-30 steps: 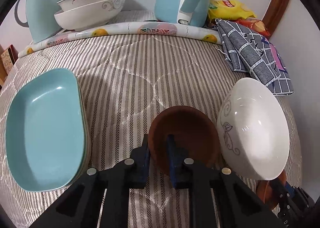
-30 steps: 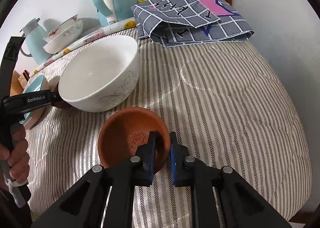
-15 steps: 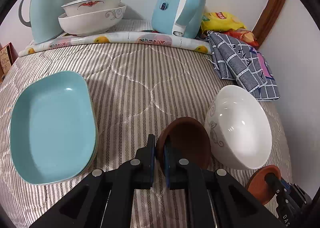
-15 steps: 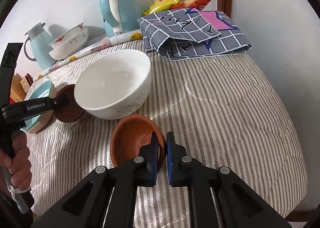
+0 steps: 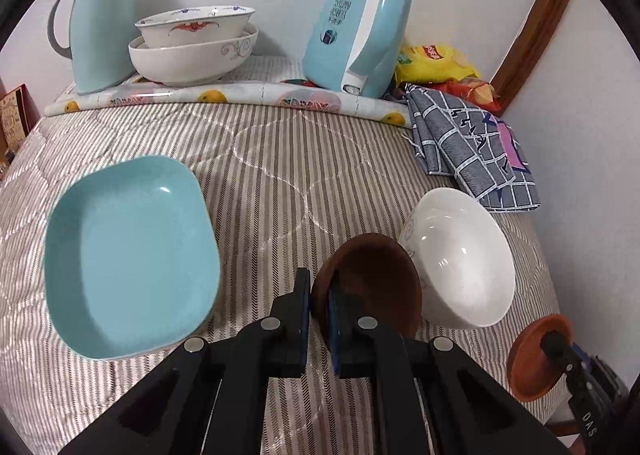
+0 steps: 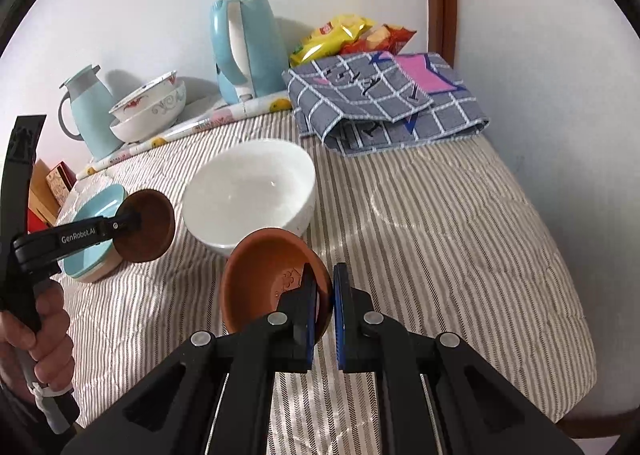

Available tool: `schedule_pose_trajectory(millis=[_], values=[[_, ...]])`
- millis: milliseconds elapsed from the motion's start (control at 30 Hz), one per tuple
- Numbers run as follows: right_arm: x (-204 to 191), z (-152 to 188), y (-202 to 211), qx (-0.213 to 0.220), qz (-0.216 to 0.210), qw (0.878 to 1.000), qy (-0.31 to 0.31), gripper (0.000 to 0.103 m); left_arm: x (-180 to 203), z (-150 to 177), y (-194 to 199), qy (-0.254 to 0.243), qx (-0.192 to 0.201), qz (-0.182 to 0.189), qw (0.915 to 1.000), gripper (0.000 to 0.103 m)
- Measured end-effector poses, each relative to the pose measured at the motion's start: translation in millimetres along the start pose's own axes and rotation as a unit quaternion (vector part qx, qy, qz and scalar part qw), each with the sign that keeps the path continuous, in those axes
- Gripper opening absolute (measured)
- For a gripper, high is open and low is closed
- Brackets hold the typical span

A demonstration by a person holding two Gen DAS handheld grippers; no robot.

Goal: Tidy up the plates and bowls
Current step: 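Lower the right gripper's small brown bowl into the white bowl and open it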

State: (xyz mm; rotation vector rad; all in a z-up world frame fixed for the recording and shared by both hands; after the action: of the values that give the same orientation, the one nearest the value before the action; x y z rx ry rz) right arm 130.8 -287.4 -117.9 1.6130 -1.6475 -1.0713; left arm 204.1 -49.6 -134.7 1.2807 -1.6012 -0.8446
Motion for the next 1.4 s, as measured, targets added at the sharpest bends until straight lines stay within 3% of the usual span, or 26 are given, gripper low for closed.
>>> schedule_pose_trajectory(millis=[267, 500, 1400], values=[[-10.8, -24.4, 13.8, 0.022, 0.003, 1.0, 0.007, 0.008, -9.5, -8.7, 19.4, 0.005, 0.018, 0.002, 0.9998, 0.008], [-24.6, -51.6, 2.2, 0.022, 0.0, 1.0, 0.02, 0.008, -21.1, -20.0, 21.5, 0.017, 0.023, -0.005, 0.9996, 0.008], [-52.7, -79.5, -84.7, -0.054, 0.04, 0.996, 0.064, 0.008, -31.8, -45.2, -0.6, 0.024, 0.01, -0.005, 0.9996, 0.008]])
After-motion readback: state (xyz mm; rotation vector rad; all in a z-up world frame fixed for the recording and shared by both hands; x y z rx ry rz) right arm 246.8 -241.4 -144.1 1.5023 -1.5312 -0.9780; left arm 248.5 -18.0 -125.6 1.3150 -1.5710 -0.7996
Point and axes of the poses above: each gripper's, at about its wrist camera, not at the fingertips, and y roughly against the way its jaws point, x to its right, z to its underside, the point moved 4 cm from there along -y, roughly the way its jaws point, and after that the axes turned 11 degrees about -x, right-handed, at the moved point
